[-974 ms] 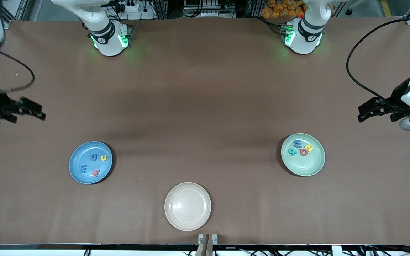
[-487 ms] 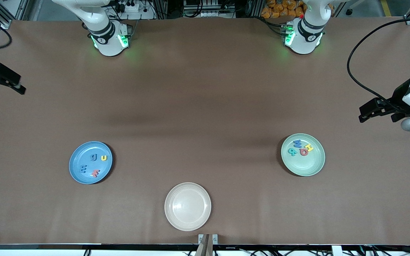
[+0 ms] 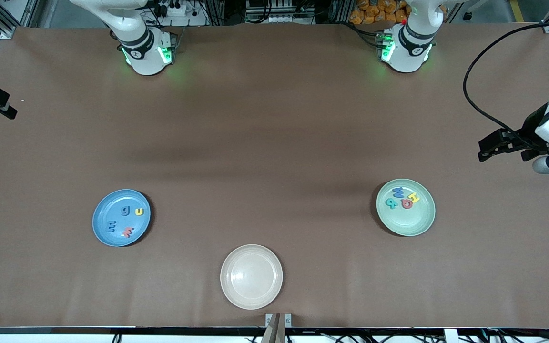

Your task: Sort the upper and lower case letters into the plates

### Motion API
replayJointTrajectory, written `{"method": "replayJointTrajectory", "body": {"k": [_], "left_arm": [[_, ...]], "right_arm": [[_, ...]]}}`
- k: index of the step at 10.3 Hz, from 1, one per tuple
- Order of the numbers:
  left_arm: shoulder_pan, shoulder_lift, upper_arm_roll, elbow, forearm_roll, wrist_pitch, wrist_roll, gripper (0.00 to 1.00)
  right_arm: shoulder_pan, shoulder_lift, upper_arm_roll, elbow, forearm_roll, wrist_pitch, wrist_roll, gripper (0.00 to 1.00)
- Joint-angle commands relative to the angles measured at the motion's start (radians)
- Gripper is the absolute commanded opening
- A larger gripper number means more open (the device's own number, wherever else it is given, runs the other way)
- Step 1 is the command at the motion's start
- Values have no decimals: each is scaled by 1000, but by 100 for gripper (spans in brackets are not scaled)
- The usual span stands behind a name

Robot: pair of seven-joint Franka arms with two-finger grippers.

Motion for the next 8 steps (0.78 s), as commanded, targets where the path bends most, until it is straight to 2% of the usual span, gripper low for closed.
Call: {"method": "replayJointTrajectory", "body": {"k": [1,3,8], "left_arm": [[-2,-30,0,-19,-28,-10,7,100],[-9,-16,-22,-11,-12,-10,-4,100],[-6,-18,-22,-11,-14,-22,-1,100]], "right_arm": [[-13,3,8,13,-15,-22,16,100],[-13,5,8,13,-15,-25,17,100],[-5,8,12,13,-11,-23,45,100]]}}
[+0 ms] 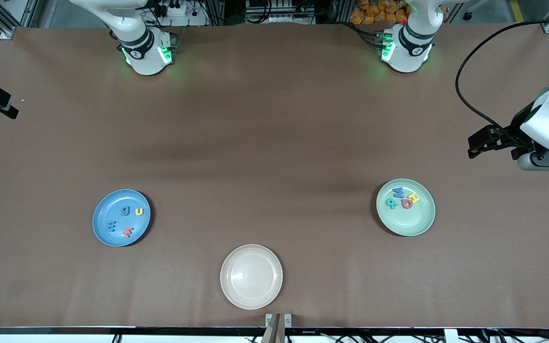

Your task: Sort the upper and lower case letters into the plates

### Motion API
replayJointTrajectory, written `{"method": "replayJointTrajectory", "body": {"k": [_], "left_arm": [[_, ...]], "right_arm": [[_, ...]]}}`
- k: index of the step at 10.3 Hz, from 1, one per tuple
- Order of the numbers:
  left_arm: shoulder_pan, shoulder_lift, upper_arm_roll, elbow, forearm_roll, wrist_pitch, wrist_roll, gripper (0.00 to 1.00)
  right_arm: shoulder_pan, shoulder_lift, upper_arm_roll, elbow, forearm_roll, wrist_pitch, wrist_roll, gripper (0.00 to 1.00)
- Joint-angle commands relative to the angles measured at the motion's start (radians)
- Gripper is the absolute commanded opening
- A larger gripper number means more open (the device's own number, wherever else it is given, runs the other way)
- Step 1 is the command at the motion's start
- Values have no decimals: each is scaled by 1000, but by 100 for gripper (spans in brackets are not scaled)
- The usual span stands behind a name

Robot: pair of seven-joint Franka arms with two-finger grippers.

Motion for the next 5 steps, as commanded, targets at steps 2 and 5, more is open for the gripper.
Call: {"method": "replayJointTrajectory", "body": {"k": [2,5], "left_arm": [[2,-15,2,-10,-13,-11,2,100],[6,-15,2,-10,-13,-11,5,100]], "right_arm": [[-4,4,11,13,-7,-9,19,100],[2,4,13,12,-8,-8,18,100]]}}
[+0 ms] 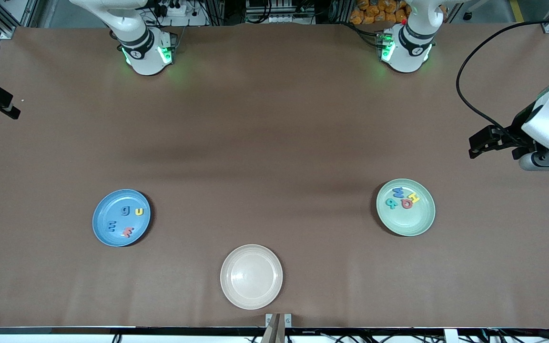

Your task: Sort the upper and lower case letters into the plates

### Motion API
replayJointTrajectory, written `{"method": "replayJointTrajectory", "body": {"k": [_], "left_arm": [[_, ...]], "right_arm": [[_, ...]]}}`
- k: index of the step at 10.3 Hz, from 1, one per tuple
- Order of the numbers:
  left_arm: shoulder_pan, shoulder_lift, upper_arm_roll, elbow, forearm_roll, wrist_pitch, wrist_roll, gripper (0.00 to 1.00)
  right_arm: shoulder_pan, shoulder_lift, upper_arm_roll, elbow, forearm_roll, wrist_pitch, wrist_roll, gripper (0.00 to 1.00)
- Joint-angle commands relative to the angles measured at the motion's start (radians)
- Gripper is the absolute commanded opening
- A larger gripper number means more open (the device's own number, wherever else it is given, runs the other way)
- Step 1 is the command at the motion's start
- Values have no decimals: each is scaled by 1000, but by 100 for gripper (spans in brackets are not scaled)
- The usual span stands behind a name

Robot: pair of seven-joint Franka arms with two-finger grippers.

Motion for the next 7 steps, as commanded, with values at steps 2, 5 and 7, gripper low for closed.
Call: {"method": "replayJointTrajectory", "body": {"k": [2,5,7], "left_arm": [[-1,-15,1,-10,-12,-10,1,100],[-2,-15,1,-10,-12,-10,-4,100],[-2,-15,1,-10,-12,-10,-6,100]], "right_arm": [[1,5,6,10,-10,-12,13,100],[-1,2,6,10,-10,-17,7,100],[-1,2,4,13,-11,-26,10,100]]}}
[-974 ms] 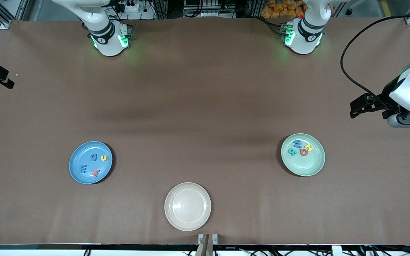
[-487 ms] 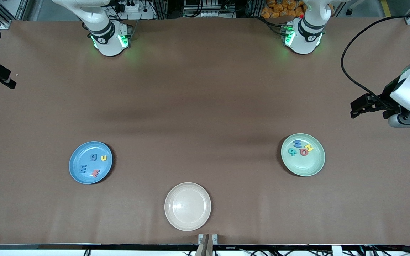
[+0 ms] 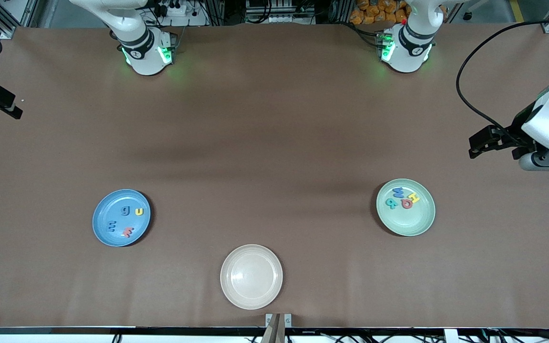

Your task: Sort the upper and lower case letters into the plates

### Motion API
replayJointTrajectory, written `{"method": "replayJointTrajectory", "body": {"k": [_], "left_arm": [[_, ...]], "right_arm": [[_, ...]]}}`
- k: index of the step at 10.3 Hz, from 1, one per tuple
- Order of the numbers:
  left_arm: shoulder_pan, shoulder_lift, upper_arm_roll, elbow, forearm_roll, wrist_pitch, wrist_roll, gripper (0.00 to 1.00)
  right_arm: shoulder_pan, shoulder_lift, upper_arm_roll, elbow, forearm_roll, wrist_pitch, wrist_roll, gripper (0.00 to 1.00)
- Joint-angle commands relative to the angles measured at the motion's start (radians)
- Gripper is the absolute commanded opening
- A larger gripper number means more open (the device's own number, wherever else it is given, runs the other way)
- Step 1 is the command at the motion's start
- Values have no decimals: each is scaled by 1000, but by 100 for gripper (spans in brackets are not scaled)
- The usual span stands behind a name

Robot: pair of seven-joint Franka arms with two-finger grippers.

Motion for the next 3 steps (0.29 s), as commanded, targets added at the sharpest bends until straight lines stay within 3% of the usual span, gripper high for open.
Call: {"method": "replayJointTrajectory", "body": {"k": [1,3], "left_arm": [[-1,-15,2,-10,-12,-10,-6,100],[0,-15,2,-10,-12,-10,-6,100]], "right_arm": [[-1,1,2,12,-11,-16,15,100],[-2,-5,1,12,-10,-21,19,100]]}}
